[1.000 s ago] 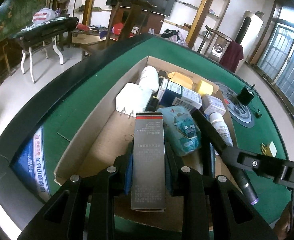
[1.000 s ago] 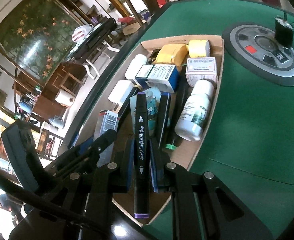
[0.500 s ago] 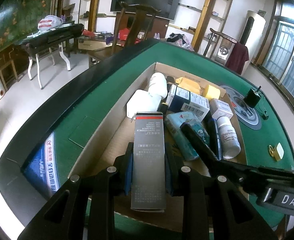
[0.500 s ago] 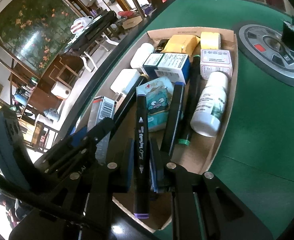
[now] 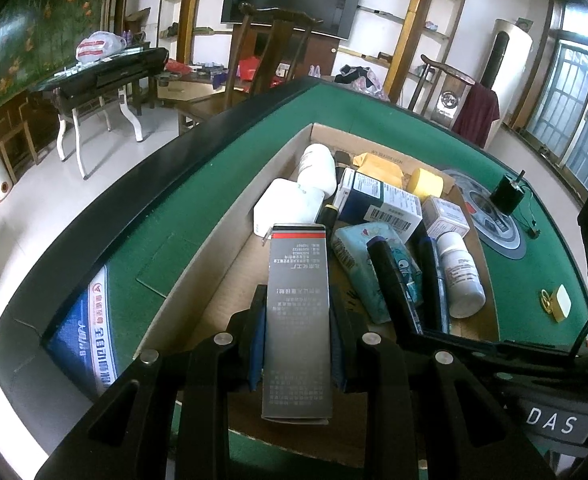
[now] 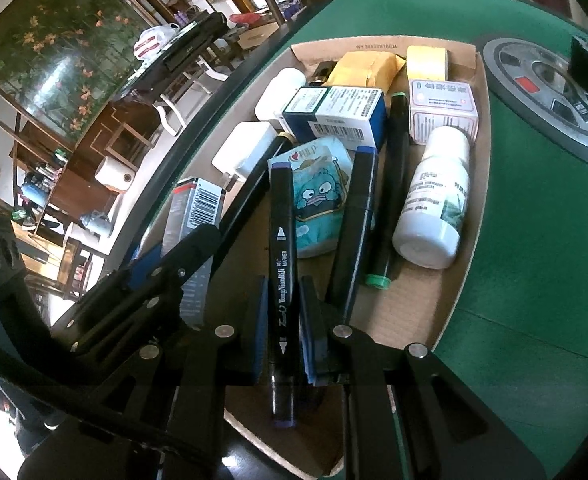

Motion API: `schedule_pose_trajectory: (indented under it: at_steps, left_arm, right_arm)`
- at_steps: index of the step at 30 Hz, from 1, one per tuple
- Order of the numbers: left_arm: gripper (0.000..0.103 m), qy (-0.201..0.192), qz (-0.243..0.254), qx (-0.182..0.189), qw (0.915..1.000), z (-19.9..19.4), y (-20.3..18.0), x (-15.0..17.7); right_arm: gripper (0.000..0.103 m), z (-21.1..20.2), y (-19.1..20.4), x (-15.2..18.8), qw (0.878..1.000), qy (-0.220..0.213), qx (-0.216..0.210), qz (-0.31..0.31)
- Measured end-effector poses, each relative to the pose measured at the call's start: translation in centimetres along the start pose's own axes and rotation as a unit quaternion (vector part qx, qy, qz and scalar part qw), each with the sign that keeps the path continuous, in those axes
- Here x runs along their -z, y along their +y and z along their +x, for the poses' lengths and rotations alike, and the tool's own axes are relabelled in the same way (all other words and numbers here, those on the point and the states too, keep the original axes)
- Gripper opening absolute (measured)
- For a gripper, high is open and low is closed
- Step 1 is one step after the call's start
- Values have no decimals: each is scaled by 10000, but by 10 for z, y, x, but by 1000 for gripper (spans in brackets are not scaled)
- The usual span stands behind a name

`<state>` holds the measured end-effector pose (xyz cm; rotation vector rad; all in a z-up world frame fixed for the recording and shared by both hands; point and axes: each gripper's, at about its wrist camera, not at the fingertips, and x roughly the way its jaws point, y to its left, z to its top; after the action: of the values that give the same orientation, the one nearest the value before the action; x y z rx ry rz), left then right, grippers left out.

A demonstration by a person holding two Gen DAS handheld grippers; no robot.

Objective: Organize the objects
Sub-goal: 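Lower the white box and marker into the box, opening both tools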

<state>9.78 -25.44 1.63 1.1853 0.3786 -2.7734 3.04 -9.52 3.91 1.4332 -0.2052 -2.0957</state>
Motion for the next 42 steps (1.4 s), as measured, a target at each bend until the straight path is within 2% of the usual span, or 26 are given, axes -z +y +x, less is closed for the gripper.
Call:
schedule_pose_trajectory:
  at_steps: [14,26,37,42]
  left_arm:
    - [23,46,-30,-61,10000,4,4,0]
    - [23,2,-18,-101,9999,-4,0,2]
    - [23,21,-226,-128,9997,-12,6,3]
    - [29,-8,-253,-163,9995,-17,5,3]
  right_arm:
    - [13,-2,10,2,9990,-61,318,-320]
    - [13,-10,10,7,9985,-153,369,-365]
    - [14,-16,16,7,9984,-216,364,-386]
    - [21,-21,16,11,9982,-268,350,-396]
